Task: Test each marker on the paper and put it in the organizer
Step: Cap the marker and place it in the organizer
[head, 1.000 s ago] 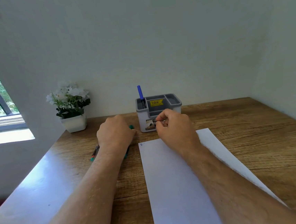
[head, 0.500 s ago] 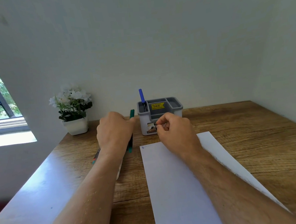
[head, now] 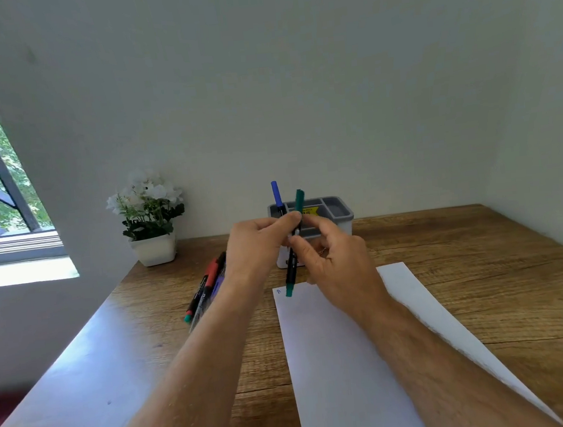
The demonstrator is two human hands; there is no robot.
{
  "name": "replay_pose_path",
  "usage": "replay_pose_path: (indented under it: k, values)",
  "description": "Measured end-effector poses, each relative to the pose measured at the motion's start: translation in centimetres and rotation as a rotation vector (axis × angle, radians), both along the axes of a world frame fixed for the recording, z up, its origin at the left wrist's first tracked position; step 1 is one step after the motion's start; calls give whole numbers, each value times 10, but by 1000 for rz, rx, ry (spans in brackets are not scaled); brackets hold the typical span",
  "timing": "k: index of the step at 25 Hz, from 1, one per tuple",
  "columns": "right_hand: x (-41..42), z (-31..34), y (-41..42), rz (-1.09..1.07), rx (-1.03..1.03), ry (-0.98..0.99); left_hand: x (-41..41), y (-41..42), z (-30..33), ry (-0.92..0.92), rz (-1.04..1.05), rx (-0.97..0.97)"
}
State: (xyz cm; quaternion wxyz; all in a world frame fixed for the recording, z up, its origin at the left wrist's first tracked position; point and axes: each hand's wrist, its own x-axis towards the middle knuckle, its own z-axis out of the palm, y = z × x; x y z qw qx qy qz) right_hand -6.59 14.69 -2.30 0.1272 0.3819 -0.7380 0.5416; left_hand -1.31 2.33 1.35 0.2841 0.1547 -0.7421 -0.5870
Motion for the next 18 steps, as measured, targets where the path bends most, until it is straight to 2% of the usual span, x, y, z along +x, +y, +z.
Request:
replay_pose_path:
  k: [4, 7, 10, 18]
  values:
    - [-1, 1, 0, -25, -82, 3, 0, 6, -4, 11, -150, 61]
    - [-1, 2, 2, -94, -51, 48, 2, 7, -4, 78, -56, 36]
    - [-1, 0, 4, -113, 62, 79, 4, 3, -2, 163, -59, 85]
    - [-6, 0, 2, -96, 140, 73, -3, -6, -12, 130, -80, 266]
